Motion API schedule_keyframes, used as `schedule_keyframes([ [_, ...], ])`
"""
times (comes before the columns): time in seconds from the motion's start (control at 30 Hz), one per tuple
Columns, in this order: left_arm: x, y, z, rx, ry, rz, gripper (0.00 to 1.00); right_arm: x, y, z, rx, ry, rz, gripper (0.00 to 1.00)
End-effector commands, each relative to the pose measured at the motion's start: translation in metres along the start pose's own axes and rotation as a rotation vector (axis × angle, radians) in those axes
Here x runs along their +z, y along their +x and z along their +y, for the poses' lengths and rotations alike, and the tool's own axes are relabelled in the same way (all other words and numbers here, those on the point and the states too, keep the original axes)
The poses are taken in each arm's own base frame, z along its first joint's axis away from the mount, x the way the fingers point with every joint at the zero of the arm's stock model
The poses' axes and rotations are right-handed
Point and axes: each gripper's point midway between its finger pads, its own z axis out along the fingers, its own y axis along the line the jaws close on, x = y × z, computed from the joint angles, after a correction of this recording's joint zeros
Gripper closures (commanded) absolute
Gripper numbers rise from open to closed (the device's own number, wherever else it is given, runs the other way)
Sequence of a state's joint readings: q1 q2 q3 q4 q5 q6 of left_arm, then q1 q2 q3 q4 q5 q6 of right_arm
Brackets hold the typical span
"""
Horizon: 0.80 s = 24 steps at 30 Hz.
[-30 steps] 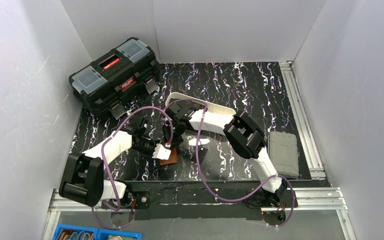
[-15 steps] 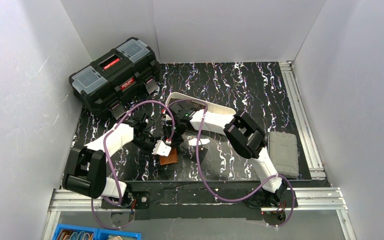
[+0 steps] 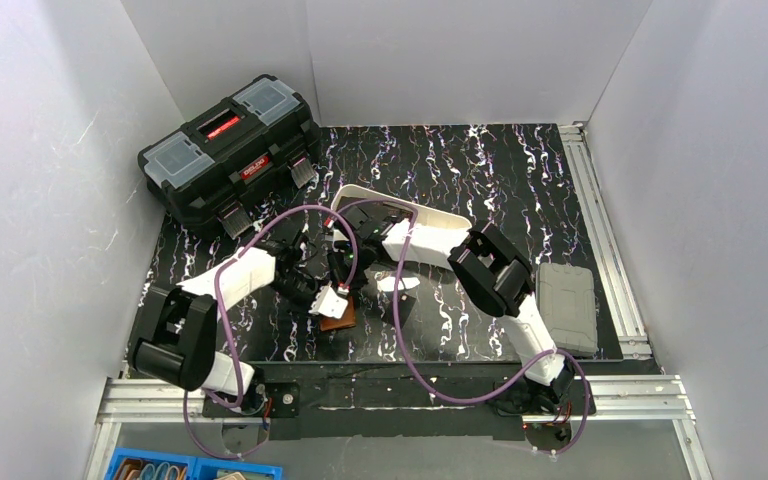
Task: Put the credit cards into the card holder
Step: Close the card holder at the center of the board.
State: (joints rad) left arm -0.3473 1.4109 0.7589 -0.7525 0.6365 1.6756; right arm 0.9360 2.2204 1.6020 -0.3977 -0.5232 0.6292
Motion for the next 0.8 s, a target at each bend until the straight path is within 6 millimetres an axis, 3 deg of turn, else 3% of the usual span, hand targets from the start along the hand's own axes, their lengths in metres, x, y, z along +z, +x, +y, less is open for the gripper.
schedule_keyframes([
  [0.0,0.009,0.002,-0.012,-0.022,0.043,-0.008,0.73,0.016,0.051,-0.093,0.103,0.298,0.126,0.99],
  [0.13,0.012,0.007,-0.01,-0.041,0.043,0.001,0.73,0.016,0.05,-0.092,0.098,0.286,0.118,0.98],
  [0.27,0.001,0.004,0.004,-0.107,0.022,0.018,0.77,0.015,0.053,-0.094,0.102,0.283,0.119,0.97],
  [0.37,-0.016,0.0,0.007,-0.163,0.013,0.006,0.81,0.016,0.056,-0.097,0.102,0.285,0.129,0.88],
  [0.43,-0.022,0.001,0.011,-0.174,-0.011,0.003,0.81,0.016,0.057,-0.098,0.102,0.289,0.126,0.77],
  [0.57,-0.016,0.006,0.006,-0.162,-0.006,0.005,0.81,0.012,0.053,-0.096,0.097,0.287,0.1,0.57],
  [0.77,-0.016,0.003,0.005,-0.161,-0.001,-0.008,0.81,-0.002,0.044,-0.089,0.108,0.249,0.032,0.53],
])
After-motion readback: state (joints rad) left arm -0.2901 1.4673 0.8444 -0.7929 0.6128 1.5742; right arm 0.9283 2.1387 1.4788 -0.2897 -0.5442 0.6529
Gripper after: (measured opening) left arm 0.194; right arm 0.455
